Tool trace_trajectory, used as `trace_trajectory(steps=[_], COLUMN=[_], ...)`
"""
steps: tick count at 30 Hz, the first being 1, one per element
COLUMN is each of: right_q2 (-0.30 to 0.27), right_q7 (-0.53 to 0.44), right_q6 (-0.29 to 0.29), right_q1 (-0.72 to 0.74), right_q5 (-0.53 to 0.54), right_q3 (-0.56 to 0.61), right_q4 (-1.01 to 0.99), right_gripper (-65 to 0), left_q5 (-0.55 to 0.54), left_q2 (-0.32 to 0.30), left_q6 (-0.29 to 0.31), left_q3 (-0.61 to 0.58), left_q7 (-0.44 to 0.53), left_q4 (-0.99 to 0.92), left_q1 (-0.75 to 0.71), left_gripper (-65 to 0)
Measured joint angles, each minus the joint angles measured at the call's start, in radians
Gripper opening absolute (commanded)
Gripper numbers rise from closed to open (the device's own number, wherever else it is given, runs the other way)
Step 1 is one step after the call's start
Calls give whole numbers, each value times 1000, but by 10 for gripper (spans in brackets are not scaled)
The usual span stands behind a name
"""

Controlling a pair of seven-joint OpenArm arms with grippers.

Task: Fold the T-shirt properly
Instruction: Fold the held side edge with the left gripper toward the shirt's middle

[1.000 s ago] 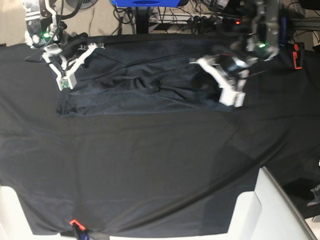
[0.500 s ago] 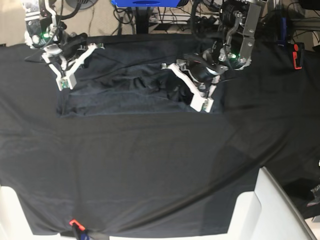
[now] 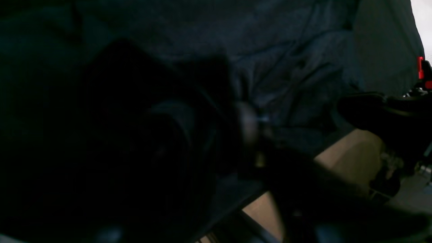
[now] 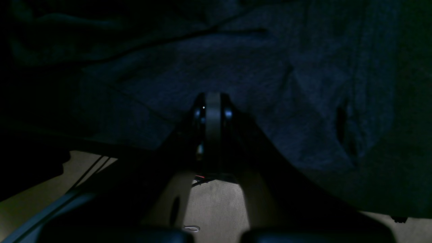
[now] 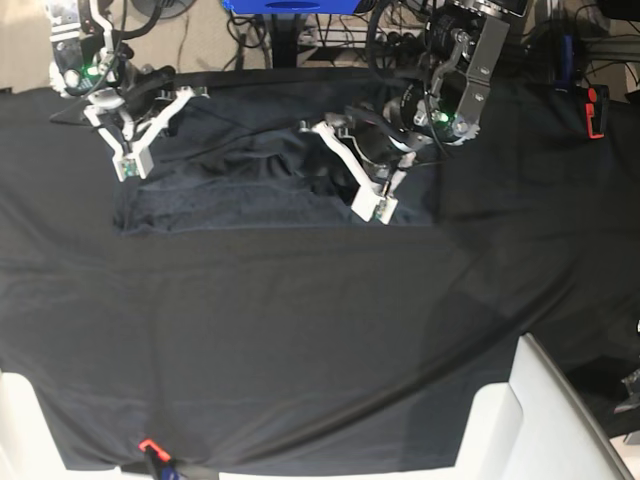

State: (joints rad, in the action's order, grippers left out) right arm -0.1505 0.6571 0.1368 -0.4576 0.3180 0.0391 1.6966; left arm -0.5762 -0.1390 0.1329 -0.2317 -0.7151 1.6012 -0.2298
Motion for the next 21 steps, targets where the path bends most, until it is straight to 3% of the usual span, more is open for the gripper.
trace_trajectory(steps=[3,5,21], right_q2=[-1,0,-1], right_q7=[0,0,0], right_q6=[-1,0,0], right_q1=[5,8,8], right_q5=[0,0,0], right_q3=[0,0,0], right_q4=[0,0,-1], right_gripper=[-650,-650,-650], left_q5=[0,0,-1], left_q2=[0,0,15], left_q6=[-3,-3,-3], left_q3=[0,-1,-211], left_q7=[0,0,3], left_q4=[1,3,5], left_q1=[0,0,72], left_gripper=[-265,-235,-237])
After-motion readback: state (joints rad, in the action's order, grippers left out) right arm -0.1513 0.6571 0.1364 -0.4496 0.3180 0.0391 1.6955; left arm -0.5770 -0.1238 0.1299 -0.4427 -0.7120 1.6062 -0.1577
